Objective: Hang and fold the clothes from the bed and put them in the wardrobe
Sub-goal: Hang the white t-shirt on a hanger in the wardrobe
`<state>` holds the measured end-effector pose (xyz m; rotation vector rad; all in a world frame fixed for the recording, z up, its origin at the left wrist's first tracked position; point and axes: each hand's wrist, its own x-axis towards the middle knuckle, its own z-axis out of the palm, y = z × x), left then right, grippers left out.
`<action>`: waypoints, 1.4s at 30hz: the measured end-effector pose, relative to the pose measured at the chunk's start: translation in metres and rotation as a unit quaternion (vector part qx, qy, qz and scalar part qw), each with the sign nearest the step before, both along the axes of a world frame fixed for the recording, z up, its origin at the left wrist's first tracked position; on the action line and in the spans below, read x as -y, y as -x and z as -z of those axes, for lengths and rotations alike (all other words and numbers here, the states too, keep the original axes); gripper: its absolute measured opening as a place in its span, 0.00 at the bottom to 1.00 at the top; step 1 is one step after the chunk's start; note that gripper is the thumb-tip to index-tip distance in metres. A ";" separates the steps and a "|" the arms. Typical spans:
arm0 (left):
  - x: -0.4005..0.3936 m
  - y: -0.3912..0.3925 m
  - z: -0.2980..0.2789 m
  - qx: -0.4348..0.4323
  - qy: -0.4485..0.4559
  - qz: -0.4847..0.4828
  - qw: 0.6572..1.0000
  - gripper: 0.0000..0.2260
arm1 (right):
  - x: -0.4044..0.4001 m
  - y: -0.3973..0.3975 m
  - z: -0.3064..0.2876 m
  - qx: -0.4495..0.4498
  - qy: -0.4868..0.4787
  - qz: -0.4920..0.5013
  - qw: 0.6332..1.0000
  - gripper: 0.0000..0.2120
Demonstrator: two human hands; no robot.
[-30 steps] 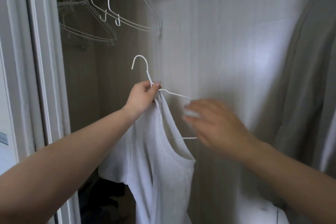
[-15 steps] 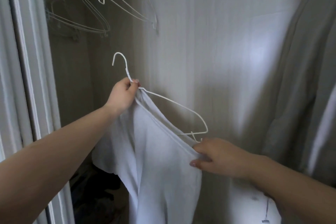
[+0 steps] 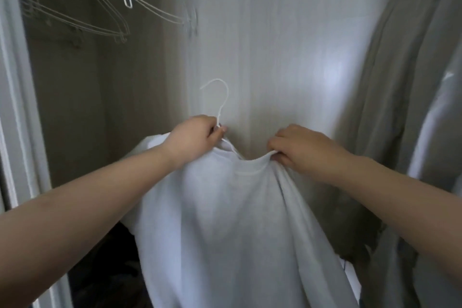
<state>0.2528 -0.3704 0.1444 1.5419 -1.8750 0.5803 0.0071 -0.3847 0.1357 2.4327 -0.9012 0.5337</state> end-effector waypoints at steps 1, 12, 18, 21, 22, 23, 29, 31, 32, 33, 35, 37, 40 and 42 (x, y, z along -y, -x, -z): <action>-0.001 0.012 -0.001 0.021 0.001 -0.004 1.000 0.18 | 0.001 -0.004 -0.003 0.016 0.022 0.024 0.999 0.12; 0.001 0.044 -0.023 -0.026 0.060 -0.013 0.998 0.22 | -0.010 -0.009 0.000 0.283 -0.300 0.002 0.911 0.19; -0.006 0.031 -0.030 -0.084 0.081 0.004 0.993 0.20 | -0.007 0.004 0.000 0.404 -0.225 -0.043 0.885 0.19; -0.005 0.005 -0.026 -0.061 0.069 -0.014 0.996 0.18 | -0.005 0.017 -0.006 0.428 -0.210 -0.055 0.877 0.18; -0.005 -0.004 -0.024 -0.061 0.064 -0.020 0.996 0.17 | -0.003 0.022 -0.007 0.431 -0.213 -0.052 0.876 0.19; -0.005 -0.010 -0.023 -0.063 0.062 -0.023 0.996 0.17 | -0.003 0.025 -0.009 0.428 -0.218 -0.045 0.876 0.19; -0.005 -0.020 -0.024 -0.084 0.029 -0.108 0.990 0.27 | -0.007 0.044 -0.020 0.217 -0.211 0.069 0.951 0.11; -0.004 -0.026 -0.025 -0.074 0.000 -0.158 0.985 0.30 | -0.009 0.051 -0.024 0.146 -0.195 0.099 0.965 0.11; -0.004 -0.029 -0.025 -0.066 -0.011 -0.175 0.982 0.32 | -0.009 0.054 -0.026 0.133 -0.195 0.103 0.966 0.13; -0.004 -0.032 -0.025 -0.059 -0.019 -0.186 0.981 0.33 | -0.007 0.058 -0.026 0.141 -0.202 0.086 0.965 0.12; -0.005 -0.034 -0.025 -0.054 -0.029 -0.197 0.979 0.34 | -0.007 0.063 -0.025 0.232 -0.272 0.007 0.934 0.03; -0.007 -0.031 -0.027 -0.054 -0.030 -0.191 0.980 0.34 | -0.006 0.060 -0.020 0.335 -0.352 -0.063 0.872 0.10; -0.008 -0.024 -0.028 -0.077 -0.005 -0.163 0.984 0.31 | -0.015 0.048 -0.023 0.401 -0.363 -0.102 0.835 0.09; -0.010 -0.022 -0.026 -0.119 0.016 -0.133 0.984 0.29 | -0.025 0.043 -0.031 0.428 -0.399 -0.104 0.804 0.13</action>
